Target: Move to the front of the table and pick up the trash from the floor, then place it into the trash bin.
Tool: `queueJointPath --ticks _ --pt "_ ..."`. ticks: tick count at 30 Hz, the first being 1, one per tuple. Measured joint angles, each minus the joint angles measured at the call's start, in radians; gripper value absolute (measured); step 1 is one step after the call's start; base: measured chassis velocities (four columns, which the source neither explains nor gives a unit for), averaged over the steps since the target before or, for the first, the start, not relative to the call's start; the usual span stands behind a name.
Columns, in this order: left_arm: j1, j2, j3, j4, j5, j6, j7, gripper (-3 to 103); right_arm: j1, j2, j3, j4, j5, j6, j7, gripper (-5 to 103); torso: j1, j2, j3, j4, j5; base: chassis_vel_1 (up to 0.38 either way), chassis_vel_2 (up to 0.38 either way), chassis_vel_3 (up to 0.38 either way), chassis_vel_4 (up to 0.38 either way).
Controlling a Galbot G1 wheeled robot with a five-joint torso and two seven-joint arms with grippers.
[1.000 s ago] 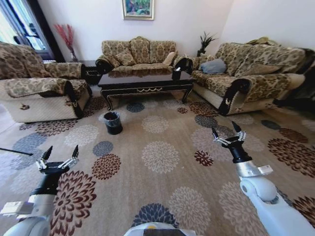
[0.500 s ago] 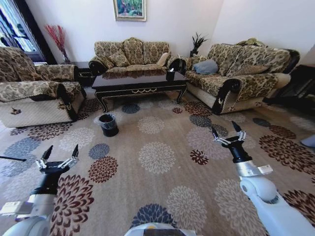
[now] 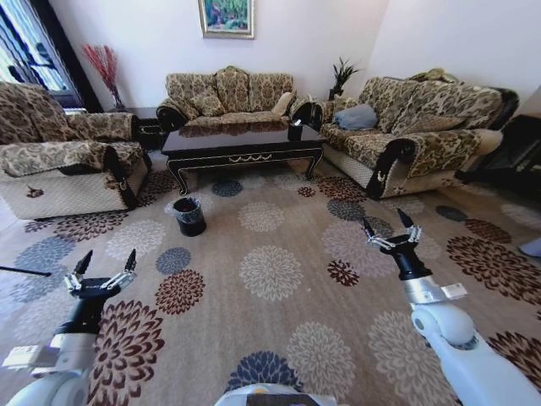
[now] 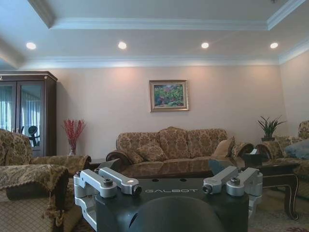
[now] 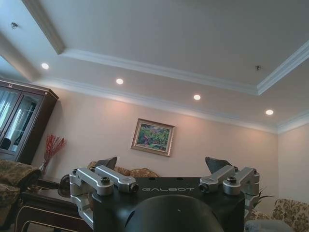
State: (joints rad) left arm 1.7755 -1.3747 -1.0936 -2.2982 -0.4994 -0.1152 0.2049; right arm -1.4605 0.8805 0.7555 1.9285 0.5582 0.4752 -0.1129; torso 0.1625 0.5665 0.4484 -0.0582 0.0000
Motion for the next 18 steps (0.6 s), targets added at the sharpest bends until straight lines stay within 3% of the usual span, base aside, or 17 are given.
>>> queueJointPath --ticks 18 --pt "-0.020 0.003 0.015 0.019 0.000 -0.004 0.015 100 0.010 0.000 -0.006 -0.012 -0.001 -0.002 0.000 100 0.033 0.080 0.047 0.0000 0.0000 0.000 0.000 0.000 0.000"
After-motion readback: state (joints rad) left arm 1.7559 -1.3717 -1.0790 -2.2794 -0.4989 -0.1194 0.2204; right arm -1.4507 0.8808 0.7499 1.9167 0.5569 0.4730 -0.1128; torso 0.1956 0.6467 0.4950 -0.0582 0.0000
